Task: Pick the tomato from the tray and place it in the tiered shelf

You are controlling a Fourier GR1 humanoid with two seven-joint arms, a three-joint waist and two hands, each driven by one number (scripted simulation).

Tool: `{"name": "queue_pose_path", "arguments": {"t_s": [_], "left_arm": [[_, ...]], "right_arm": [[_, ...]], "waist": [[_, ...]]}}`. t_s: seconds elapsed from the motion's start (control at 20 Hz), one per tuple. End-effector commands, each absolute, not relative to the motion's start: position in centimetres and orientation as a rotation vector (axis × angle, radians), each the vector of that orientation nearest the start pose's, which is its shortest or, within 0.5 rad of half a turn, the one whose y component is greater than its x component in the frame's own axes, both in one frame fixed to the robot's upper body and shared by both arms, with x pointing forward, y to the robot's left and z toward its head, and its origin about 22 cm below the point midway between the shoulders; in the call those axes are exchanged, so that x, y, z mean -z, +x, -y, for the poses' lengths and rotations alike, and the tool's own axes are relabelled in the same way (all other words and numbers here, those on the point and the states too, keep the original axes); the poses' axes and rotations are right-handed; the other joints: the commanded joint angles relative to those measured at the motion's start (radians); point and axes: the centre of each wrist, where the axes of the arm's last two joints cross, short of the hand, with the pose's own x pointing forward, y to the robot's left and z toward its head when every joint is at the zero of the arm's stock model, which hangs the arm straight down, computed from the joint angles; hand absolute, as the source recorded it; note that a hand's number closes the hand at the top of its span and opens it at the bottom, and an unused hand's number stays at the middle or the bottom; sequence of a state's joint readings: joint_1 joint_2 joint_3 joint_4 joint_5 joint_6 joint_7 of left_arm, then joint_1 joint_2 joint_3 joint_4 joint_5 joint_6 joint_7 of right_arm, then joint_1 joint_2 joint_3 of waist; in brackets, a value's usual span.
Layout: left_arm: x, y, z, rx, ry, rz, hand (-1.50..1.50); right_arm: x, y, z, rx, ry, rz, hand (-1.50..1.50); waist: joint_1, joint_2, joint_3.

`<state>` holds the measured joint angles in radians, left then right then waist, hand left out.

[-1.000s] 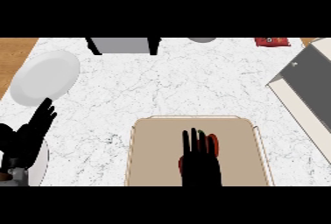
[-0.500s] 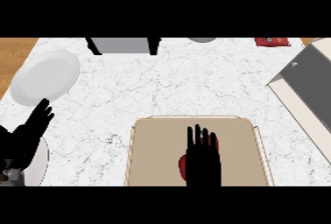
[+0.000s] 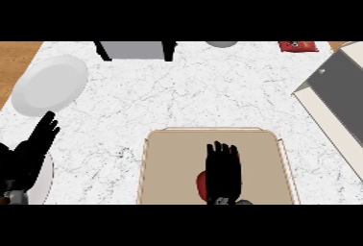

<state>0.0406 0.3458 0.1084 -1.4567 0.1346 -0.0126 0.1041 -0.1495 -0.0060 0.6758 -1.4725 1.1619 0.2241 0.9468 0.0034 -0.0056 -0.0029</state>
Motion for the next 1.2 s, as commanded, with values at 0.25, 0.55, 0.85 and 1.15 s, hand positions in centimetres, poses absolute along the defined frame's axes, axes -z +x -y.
{"name": "queue_pose_path", "arguments": {"t_s": [0.25,0.55,0.85,1.15], "left_arm": [[0.3,22.7,-35.5,0.041,0.260,1.323,0.00],[0.7,24.3,-34.2,0.038,0.257,1.342,0.00],[0.4,22.6,-34.7,0.041,0.261,1.330,0.00],[0.0,23.5,-35.3,0.058,0.256,1.335,0.00]], "right_arm": [[1.4,22.4,8.2,-1.262,-0.977,0.828,1.50],[1.1,21.8,7.2,-1.251,-1.052,0.902,1.50],[-2.8,26.4,13.3,-0.847,-1.214,0.820,1.50],[-6.4,31.6,18.5,-0.422,-1.323,0.657,1.50]], "waist": [[-0.001,0.006,0.003],[-0.003,0.005,0.003],[-0.005,0.006,0.004],[-0.001,0.009,0.003]]}}
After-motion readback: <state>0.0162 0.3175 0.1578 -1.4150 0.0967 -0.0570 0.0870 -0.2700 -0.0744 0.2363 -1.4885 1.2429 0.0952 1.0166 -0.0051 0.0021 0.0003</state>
